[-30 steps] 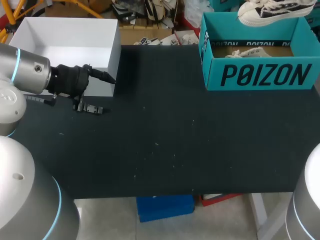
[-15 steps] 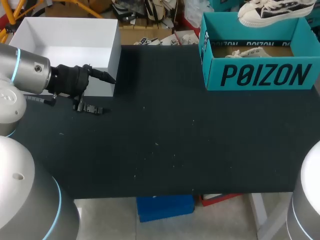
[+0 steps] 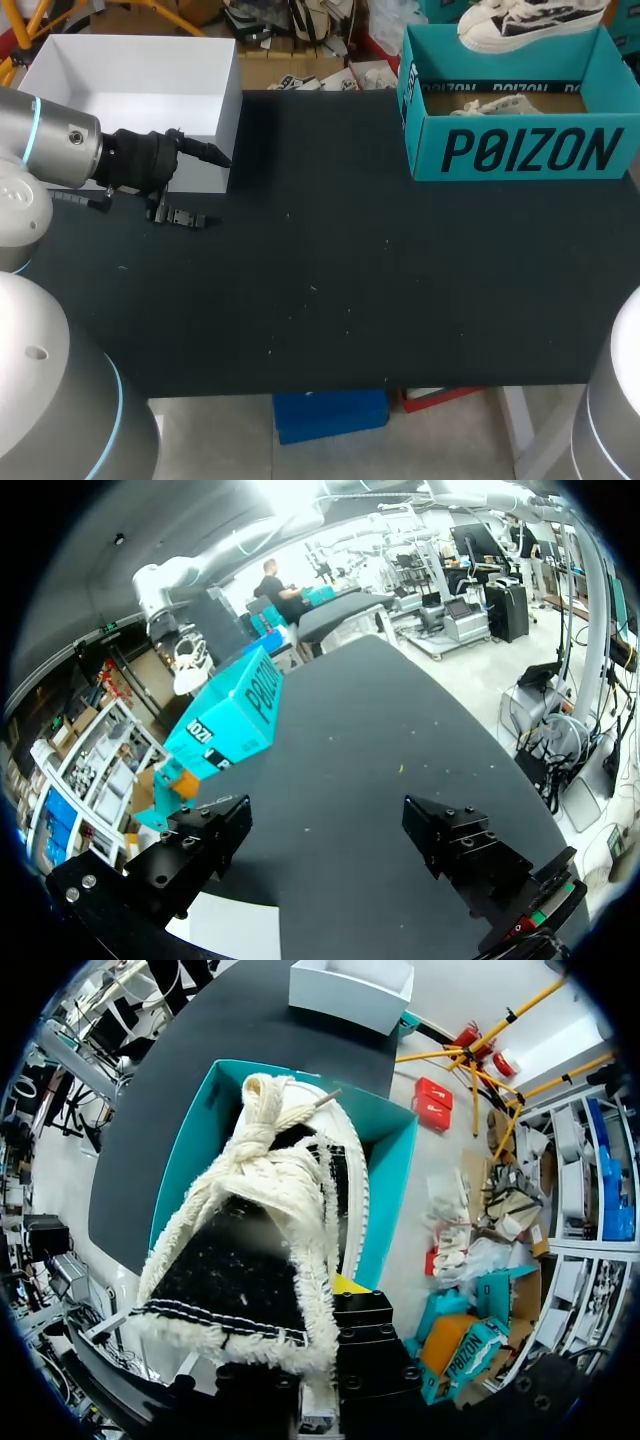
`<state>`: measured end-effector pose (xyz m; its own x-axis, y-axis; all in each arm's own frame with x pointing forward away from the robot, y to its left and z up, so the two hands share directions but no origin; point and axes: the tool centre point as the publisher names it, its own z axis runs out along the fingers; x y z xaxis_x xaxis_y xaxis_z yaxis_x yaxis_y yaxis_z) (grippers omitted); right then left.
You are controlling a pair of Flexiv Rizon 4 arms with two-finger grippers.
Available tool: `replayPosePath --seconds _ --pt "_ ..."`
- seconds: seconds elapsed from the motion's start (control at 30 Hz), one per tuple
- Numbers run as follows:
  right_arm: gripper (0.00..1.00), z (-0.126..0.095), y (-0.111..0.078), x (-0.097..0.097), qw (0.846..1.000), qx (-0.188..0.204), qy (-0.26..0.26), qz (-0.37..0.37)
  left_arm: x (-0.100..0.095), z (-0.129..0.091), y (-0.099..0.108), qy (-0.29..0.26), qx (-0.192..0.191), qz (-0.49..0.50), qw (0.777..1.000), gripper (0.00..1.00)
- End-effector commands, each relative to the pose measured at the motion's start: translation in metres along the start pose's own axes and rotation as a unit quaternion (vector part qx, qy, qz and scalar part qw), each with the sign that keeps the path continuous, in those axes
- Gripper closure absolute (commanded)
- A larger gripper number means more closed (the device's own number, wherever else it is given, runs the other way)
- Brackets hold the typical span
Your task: Take the shoe out of the shoebox, open the shoe tongue, remove and reinsert the insole, then place the shoe into the shoebox
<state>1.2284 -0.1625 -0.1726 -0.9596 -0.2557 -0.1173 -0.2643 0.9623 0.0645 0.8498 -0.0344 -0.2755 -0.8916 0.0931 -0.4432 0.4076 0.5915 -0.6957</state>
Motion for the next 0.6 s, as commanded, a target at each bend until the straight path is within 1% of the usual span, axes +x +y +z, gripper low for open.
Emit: replayPosePath --seconds 0.03,0.2,0.33,0.6 --pt "1.00 0.009 0.004 -0.014 1.000 -0.005 0.006 0.004 0.001 0.001 0.000 -0.002 -0.001 0.001 1.000 0.00" --pt "1.00 0.023 0.012 -0.018 1.000 -0.012 0.005 0.012 0.001 0.001 0.000 -0.002 -0.001 0.001 1.000 0.00" --pt "1.00 0.034 0.018 -0.017 0.999 -0.016 0.006 0.027 0.001 0.001 0.000 -0.002 -0.001 0.001 1.000 0.00" --pt "1.00 0.055 0.015 -0.014 0.998 -0.018 0.009 0.054 0.001 0.001 0.000 -0.002 -0.001 0.001 1.000 0.00"
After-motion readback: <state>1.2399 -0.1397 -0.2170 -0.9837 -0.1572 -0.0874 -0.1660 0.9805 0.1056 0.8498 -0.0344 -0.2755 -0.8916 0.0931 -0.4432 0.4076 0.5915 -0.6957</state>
